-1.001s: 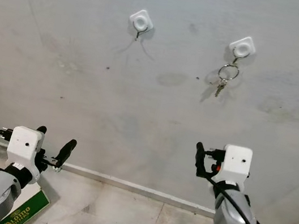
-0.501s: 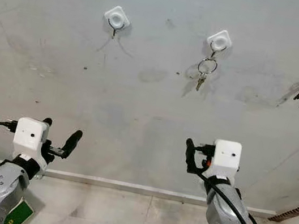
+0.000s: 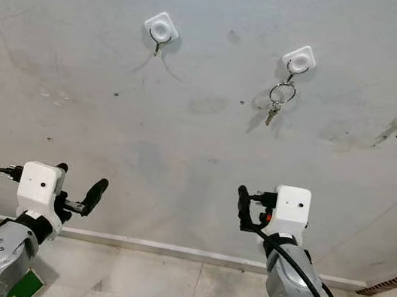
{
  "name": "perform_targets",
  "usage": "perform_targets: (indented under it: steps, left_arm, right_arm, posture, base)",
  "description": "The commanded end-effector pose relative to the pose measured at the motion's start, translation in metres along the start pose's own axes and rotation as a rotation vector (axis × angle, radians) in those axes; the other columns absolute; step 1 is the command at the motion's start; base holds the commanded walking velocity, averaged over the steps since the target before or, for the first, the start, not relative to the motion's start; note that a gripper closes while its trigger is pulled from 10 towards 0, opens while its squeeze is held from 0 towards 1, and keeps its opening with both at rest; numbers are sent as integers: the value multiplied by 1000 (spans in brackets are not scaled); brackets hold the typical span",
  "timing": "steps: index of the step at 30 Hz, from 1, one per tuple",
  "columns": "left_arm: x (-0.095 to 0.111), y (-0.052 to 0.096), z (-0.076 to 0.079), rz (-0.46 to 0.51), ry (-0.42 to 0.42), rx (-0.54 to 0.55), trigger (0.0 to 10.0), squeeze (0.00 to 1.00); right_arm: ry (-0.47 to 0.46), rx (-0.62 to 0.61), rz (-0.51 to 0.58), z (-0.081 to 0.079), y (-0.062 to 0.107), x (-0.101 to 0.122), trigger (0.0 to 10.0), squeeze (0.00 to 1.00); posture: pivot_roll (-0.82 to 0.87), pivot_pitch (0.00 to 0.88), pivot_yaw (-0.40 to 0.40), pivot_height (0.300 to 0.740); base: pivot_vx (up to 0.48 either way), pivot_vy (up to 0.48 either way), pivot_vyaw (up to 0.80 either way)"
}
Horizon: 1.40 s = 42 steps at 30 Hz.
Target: Hang keys on a hook
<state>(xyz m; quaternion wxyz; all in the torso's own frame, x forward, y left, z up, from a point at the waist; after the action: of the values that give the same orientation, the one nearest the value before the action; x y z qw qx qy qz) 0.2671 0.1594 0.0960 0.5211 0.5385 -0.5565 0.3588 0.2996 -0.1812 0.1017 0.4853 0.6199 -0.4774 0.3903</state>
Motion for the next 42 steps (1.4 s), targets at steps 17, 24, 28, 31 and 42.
perform_targets:
  steps: [17, 24, 28, 31, 42]
  left_arm:
    - [4, 1, 3, -8, 4, -21, 10000, 0]
    - [3, 1, 4, -15, 10, -28, 10000, 0]
    - [3, 1, 4, -14, 13, -26, 10000, 0]
    - [4, 1, 4, -14, 14, -27, 10000, 0]
    - [6, 0, 5, -10, 20, -32, 10000, 0]
  right_arm:
    - [-10, 7, 14, -3, 3, 4, 10000, 0]
    - [-7, 8, 8, -3, 3, 2, 10000, 0]
    - [-6, 7, 5, -3, 2, 2, 10000, 0]
    - [-7, 6, 4, -3, 2, 2, 10000, 0]
    - [-19, -3, 10, -2, 1, 3, 10000, 0]
  posture:
    - [40, 113, 24, 740]
    - [39, 116, 23, 740]
    - [39, 116, 23, 740]
    - [39, 121, 22, 740]
    - [38, 111, 29, 740]
  base:
    - [0, 0, -160]
    - [-73, 0, 0]
    - [-277, 0, 0]
    - [-284, 0, 0]
    - [-292, 0, 0]
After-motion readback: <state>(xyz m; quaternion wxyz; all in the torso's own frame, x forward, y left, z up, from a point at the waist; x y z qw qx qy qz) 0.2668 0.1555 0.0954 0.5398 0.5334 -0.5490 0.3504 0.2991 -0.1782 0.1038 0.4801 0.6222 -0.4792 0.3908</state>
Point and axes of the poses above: a point about 5 cm out from each wrist's last joint towards the gripper, its own y axis pointing back from the gripper into the wrist, its own x axis along the axis of the wrist's last joint, z = x × y, the point moved 4 cm from there along -y, pointing out of the wrist towards the gripper, and after that the axes turned 11 degrees about -y, right-handed, at the moved point
